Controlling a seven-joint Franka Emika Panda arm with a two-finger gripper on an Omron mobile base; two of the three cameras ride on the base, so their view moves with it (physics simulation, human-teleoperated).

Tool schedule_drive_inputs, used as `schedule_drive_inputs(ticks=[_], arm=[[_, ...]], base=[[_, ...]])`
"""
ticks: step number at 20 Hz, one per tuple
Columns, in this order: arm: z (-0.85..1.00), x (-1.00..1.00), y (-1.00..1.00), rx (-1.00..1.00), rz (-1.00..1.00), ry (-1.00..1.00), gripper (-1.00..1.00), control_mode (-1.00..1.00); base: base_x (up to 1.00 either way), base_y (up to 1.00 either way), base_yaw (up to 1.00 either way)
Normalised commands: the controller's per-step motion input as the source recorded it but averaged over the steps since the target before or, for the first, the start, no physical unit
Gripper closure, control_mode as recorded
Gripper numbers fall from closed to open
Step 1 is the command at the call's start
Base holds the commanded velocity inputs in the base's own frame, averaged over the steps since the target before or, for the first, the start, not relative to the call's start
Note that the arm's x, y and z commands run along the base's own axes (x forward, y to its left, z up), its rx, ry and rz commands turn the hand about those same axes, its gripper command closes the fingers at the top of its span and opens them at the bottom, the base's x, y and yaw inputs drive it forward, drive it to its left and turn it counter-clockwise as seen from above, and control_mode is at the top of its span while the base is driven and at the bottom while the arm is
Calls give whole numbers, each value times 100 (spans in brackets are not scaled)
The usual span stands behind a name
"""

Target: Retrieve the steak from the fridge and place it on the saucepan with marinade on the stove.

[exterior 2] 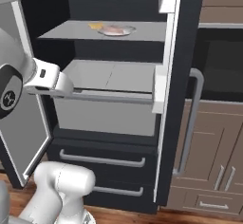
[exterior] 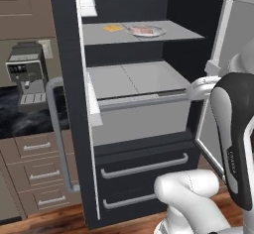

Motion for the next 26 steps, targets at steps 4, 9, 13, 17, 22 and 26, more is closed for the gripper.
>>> schedule_drive_inputs(ticks=[4, 9, 13, 17, 22, 26], arm=[[0, 0, 0, 0, 0, 0, -100, 100], [0, 0, 0, 0, 0, 0, -100, 100], [0, 0, 0, 0, 0, 0, -100, 100], [0, 0, 0, 0, 0, 0, -100, 100], [0, 0, 0, 0, 0, 0, -100, 100], [0, 0, 0, 0, 0, 0, -100, 100]], base=[[75, -1, 0], [60, -5, 0], [45, -12, 0], [28, -18, 0], [30, -17, 0], [39, -15, 0]])
